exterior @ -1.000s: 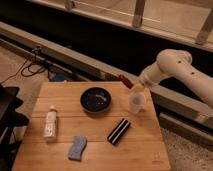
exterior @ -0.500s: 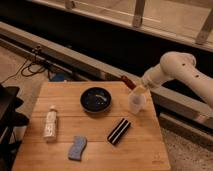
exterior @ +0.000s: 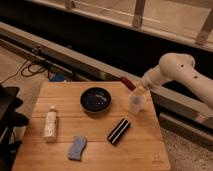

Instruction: Place the pepper in the ceramic cup

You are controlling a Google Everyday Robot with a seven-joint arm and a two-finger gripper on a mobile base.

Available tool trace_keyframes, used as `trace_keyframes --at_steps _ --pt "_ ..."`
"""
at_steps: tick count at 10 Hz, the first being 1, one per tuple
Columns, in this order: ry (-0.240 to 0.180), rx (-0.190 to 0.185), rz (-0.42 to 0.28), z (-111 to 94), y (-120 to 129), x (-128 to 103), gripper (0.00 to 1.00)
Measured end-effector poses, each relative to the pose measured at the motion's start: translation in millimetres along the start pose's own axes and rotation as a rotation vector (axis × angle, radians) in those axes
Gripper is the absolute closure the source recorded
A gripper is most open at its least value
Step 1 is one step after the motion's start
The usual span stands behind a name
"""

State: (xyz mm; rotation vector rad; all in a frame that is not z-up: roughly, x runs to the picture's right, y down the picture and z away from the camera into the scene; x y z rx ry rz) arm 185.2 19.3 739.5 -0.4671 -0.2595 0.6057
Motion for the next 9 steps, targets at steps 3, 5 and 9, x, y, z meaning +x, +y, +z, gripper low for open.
trace_keyframes --at_steps 3,5,9 --pt "0.023 0.008 0.078 1.7 -2.8 31.4 0.93" --pt "0.052 0.005 0.125 2.8 -4.6 54.1 0.93" --pt "0.099 -0.049 0.128 31.1 2.4 56.4 0.61"
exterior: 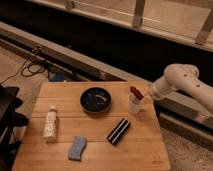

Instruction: Place the pepper in the ceramic cup

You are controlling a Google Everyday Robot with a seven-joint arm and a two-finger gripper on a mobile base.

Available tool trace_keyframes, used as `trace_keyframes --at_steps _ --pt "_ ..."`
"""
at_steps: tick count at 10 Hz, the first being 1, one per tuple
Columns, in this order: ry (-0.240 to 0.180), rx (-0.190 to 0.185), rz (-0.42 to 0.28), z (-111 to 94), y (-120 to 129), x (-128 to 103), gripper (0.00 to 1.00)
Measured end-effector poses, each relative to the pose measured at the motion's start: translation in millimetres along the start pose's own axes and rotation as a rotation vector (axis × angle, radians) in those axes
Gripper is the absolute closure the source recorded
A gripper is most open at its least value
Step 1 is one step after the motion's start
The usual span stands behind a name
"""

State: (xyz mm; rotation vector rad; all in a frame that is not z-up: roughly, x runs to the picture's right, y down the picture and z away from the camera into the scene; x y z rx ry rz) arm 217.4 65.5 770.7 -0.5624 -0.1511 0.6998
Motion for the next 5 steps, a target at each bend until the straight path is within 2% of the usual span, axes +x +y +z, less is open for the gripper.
trace_keyframes --at_steps 3,4,5 --pt "0.022 -0.030 0.008 20.3 1.6 -0.9 0.30" --pt "0.021 -0.033 0.011 22.7 2.4 -1.7 0.23" --pt "0.024 -0.023 0.005 24.0 1.6 -1.4 0.22"
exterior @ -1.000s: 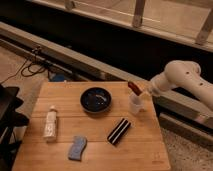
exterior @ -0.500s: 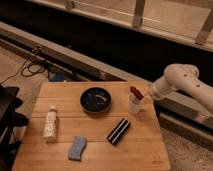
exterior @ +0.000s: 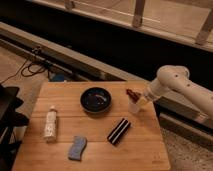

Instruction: Place the pepper in the ceramic cup

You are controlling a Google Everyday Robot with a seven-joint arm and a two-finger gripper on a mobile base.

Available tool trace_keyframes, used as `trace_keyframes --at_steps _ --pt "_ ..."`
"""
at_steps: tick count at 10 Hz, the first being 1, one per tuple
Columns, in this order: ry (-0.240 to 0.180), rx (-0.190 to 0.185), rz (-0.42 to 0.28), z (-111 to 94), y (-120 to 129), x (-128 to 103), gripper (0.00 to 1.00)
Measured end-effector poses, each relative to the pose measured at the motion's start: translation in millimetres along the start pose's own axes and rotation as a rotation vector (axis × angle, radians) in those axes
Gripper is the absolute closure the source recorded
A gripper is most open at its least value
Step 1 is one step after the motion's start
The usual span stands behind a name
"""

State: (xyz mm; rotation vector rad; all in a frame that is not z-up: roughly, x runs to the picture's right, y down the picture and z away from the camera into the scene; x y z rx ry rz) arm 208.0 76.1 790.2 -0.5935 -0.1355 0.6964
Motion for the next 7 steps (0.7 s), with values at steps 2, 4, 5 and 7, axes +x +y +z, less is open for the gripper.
trace_keyframes --at_steps 2,4,5,7 --pt "-0.015 0.021 -0.012 -8.1 -0.8 -8.2 0.22" --pt "-0.038 0.059 -0.029 -24.9 -5.6 -17.9 0.22" --pt "-0.049 0.076 -0.040 -33.5 -7.9 -24.4 0.22" --pt "-0.082 0.153 -0.056 -63.6 -18.3 -46.5 0.22"
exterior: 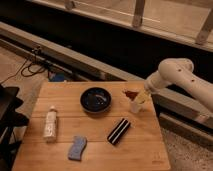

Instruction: Place the pepper in the ceramic cup

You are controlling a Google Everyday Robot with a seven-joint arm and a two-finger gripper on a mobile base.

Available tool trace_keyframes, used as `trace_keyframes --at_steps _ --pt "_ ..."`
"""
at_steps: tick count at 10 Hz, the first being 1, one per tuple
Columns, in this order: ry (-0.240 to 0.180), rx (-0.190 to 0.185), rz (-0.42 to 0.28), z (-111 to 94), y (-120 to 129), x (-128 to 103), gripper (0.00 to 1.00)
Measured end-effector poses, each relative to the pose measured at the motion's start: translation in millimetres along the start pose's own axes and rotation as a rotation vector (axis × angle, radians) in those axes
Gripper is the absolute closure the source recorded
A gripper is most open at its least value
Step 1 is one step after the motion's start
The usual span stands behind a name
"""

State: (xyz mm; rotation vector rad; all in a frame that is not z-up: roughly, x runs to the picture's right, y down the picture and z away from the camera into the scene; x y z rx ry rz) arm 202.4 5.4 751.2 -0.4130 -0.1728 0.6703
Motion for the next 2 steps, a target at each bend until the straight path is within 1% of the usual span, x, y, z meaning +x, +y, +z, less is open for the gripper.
trace_keyframes --at_steps 1,2 --pt "-0.010 0.037 -0.001 -7.1 -6.6 -6.8 0.22" --pt "-0.008 0.052 0.002 -11.5 -10.8 -10.3 0.22"
